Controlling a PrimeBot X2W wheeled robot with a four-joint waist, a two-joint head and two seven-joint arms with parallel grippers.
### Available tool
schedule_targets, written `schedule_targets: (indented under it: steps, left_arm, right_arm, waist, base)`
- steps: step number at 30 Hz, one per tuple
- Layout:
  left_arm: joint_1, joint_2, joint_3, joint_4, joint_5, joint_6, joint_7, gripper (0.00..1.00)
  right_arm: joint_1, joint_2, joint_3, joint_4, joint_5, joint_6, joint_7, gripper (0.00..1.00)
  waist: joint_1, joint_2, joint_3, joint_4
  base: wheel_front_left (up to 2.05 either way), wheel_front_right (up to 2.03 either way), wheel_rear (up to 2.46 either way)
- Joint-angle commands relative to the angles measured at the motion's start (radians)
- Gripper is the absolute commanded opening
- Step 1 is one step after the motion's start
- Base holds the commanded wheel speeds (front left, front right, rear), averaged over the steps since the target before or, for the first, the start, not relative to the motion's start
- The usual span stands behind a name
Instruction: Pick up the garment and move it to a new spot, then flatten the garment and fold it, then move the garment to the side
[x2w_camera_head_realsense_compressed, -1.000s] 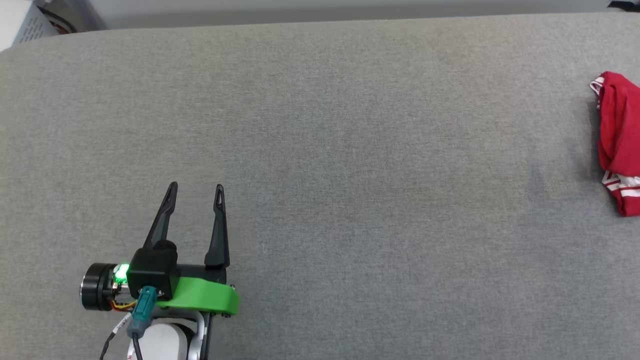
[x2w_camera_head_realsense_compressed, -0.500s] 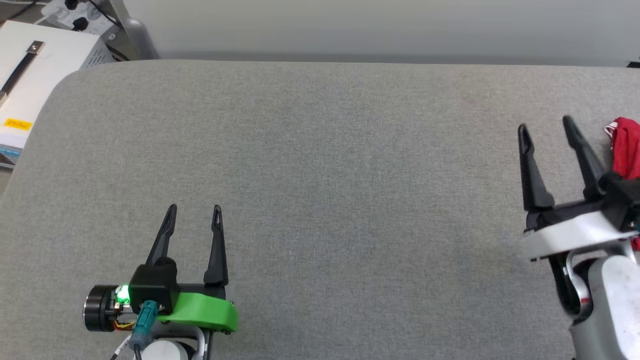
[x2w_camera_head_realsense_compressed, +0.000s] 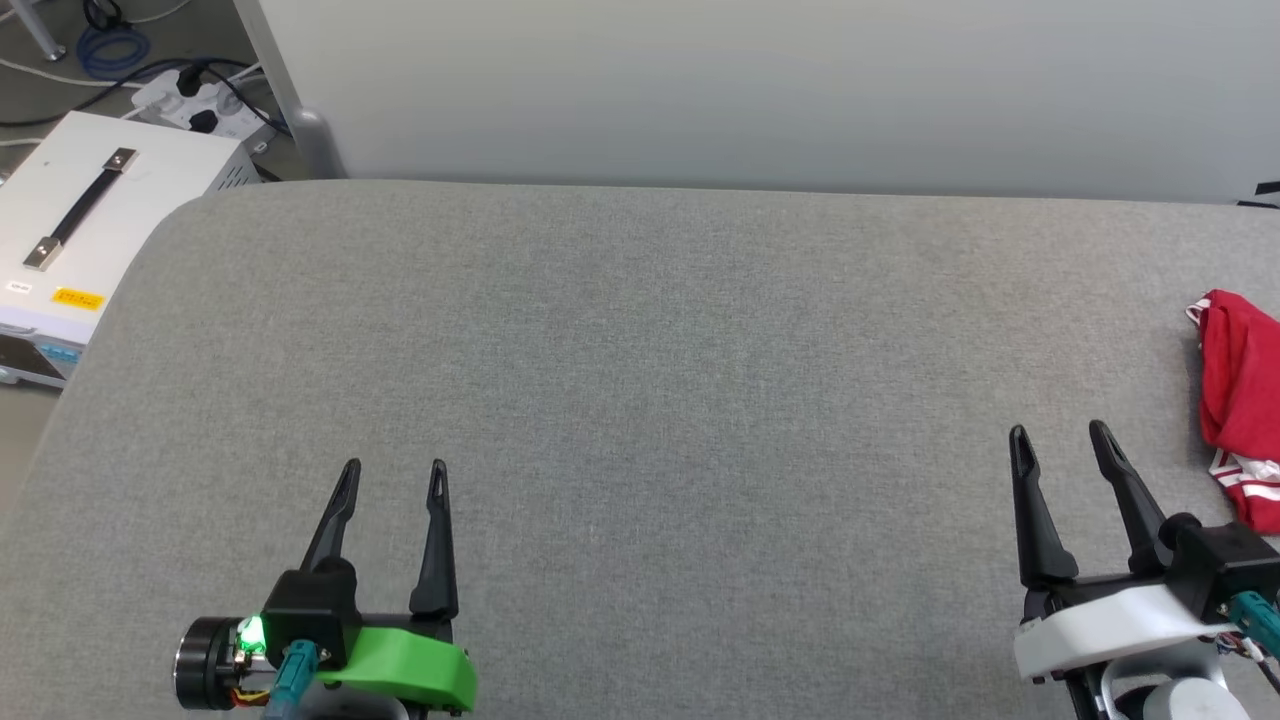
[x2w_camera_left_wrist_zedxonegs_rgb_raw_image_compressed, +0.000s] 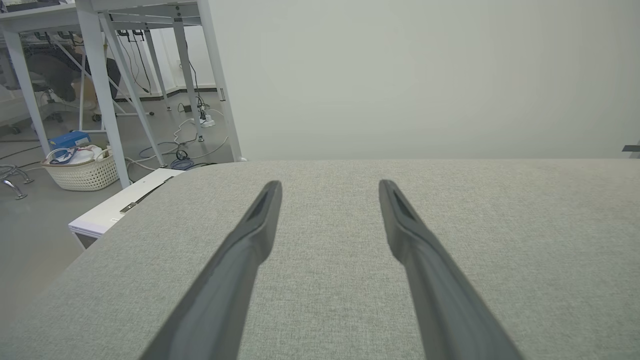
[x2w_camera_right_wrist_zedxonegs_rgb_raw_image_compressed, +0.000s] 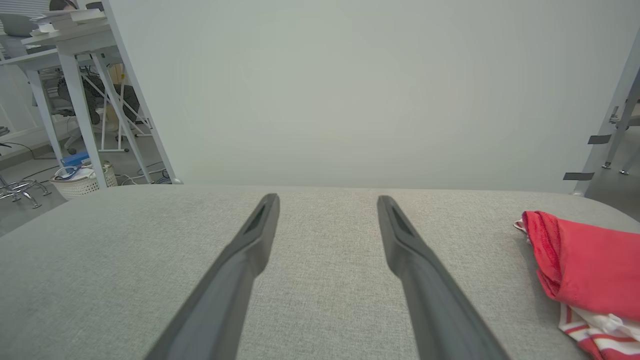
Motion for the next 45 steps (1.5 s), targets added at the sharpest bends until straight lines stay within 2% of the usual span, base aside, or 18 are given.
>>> schedule_targets:
  steps: [1,11,28,29,45]
  left_arm:
    - [0.021,-0.004,0.005,0.003,-0.01,-0.004,-0.006,1.0]
    - [0.059,-0.008,0.009,-0.002,-0.012,-0.023,-0.006,1.0]
    - [0.067,-0.012,0.011,-0.005,-0.013,-0.042,-0.006,1.0]
    - [0.067,-0.012,0.011,-0.004,-0.014,-0.043,-0.006,0.0]
    - [0.049,-0.007,0.008,-0.004,0.001,-0.033,0.023,0.0]
  right_arm:
    - [0.024,0.004,-0.002,-0.011,-0.003,-0.001,-0.009,1.0]
    - [0.112,0.027,-0.003,-0.057,-0.005,-0.001,0.004,1.0]
    - [0.143,0.038,-0.008,-0.061,-0.008,-0.001,0.013,1.0]
    - [0.144,0.039,-0.008,-0.061,-0.008,-0.001,0.013,0.0]
    - [0.119,0.036,-0.004,-0.057,-0.018,0.0,0.032,0.0]
  waist:
    - [0.0001,0.0,-0.02,-0.003]
    - [0.0001,0.0,-0.049,-0.007]
    - [0.0001,0.0,-0.051,-0.008]
    - [0.0001,0.0,-0.051,-0.008]
    - [0.0001,0.0,-0.052,-0.013]
  base:
    - [0.0,0.0,0.0]
    - [0.0,0.0,0.0]
    - [0.0,0.0,0.0]
    - [0.0,0.0,0.0]
    - [0.0,0.0,0.0]
